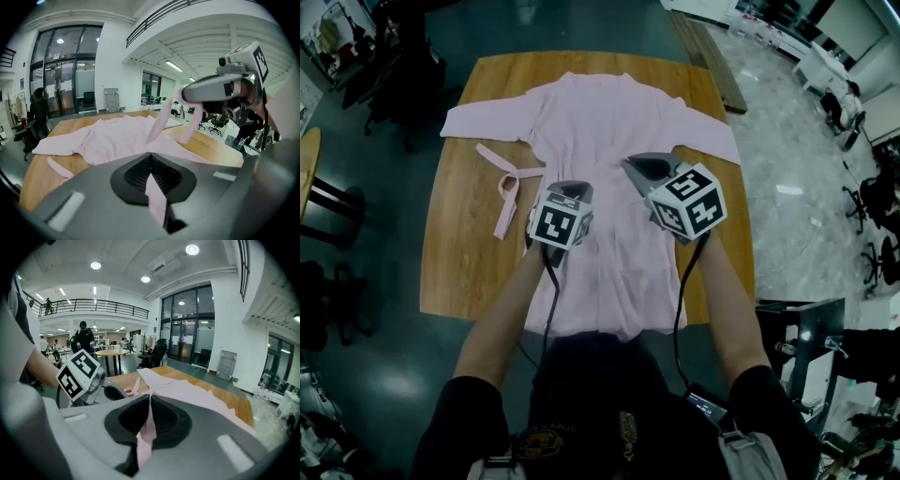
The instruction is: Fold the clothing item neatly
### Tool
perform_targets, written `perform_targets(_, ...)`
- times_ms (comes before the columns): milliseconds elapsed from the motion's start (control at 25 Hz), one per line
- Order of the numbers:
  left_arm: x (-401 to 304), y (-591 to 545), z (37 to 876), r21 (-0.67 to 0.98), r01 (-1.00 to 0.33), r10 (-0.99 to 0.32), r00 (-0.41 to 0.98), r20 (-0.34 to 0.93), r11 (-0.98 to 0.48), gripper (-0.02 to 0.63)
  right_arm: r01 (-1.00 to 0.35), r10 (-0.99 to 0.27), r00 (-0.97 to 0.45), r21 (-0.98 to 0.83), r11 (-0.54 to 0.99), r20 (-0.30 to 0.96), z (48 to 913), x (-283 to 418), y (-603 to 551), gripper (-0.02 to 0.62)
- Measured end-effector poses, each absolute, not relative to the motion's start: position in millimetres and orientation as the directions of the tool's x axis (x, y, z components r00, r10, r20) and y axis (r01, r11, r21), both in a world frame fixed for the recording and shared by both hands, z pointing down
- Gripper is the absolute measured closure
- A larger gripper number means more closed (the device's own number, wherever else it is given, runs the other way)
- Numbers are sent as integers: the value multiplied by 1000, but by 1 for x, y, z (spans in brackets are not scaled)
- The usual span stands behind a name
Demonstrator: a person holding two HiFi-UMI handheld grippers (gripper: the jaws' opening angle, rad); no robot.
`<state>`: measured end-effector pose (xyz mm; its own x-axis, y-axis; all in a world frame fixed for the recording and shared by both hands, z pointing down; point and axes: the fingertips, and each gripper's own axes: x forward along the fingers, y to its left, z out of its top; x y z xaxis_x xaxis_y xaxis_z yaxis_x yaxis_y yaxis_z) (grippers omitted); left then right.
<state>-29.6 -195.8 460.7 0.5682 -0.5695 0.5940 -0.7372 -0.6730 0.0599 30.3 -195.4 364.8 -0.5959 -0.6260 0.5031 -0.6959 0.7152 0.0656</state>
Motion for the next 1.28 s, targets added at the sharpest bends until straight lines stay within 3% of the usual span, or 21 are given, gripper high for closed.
perform_targets(360, -96, -178, 489, 72, -743, -538, 543, 645, -665, 598, -618, -348, -590, -131, 775, 728, 526, -64, -116, 578)
perform_targets(440, -103, -172, 499, 77, -740, -523, 540, 659, -668, 598, -607, -287, -581, -171, 776, 762, 557, -70, -102, 501)
perform_targets(520, -111, -169, 507, 76, -743, -518, 533, 669, -665, 598, -609, -262, -566, -182, 772, 781, 571, -69, -93, 486)
perform_targets(920, -202, -179, 532, 24, -841, -603, 407, 686, -540, 590, -651, -426, -589, -91, 754, 687, 509, -86, -120, 489)
perform_targets(1160, -250, -202, 562, 19, -886, -586, 323, 743, -463, 444, -650, -436, -600, -92, 754, 670, 499, -105, -124, 499)
perform_targets(1280, -260, -206, 580, -22, -879, -559, 283, 780, -476, 410, -654, -435, -592, -89, 751, 678, 502, -105, -125, 499)
